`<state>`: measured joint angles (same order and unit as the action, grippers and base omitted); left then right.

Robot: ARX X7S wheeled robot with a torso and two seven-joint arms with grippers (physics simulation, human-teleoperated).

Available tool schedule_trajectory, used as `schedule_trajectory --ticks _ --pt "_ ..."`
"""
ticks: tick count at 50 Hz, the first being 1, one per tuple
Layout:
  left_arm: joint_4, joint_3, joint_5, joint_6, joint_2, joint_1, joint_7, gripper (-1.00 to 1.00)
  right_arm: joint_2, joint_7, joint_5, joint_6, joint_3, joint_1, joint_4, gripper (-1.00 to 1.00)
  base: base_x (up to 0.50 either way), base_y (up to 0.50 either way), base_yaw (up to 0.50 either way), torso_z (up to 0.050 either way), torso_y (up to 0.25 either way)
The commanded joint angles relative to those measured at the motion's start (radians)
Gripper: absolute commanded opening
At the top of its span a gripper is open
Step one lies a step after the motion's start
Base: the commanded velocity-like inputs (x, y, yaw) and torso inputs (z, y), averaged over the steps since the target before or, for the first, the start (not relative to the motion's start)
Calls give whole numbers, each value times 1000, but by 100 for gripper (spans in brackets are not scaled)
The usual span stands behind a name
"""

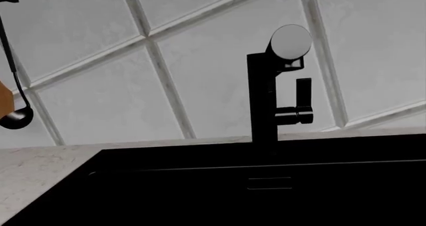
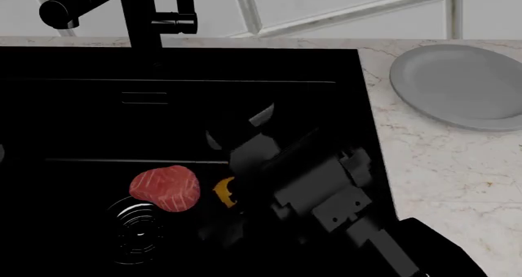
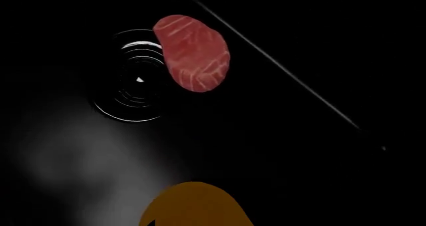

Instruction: Pick the tangerine from the counter and place it in the sink

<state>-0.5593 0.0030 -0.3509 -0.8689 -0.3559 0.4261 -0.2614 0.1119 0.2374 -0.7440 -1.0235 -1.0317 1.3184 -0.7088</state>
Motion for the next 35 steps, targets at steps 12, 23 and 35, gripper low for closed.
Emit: schedule_trajectory --ticks 12,23,35 --pt "3 3 -6 6 -2 -4 -6 100 -7 42 20 -22 -60 -25 -11 -100 0 0 0 0 0" --pt "7 7 -8 10 -4 -4 -7 100 -4 44 10 -26 -54 -21 -10 -100 0 0 0 0 0" --pt "11 9 -10 17 -5 -6 -8 100 -2 42 13 -17 -58 -15 -7 100 0 0 0 0 0"
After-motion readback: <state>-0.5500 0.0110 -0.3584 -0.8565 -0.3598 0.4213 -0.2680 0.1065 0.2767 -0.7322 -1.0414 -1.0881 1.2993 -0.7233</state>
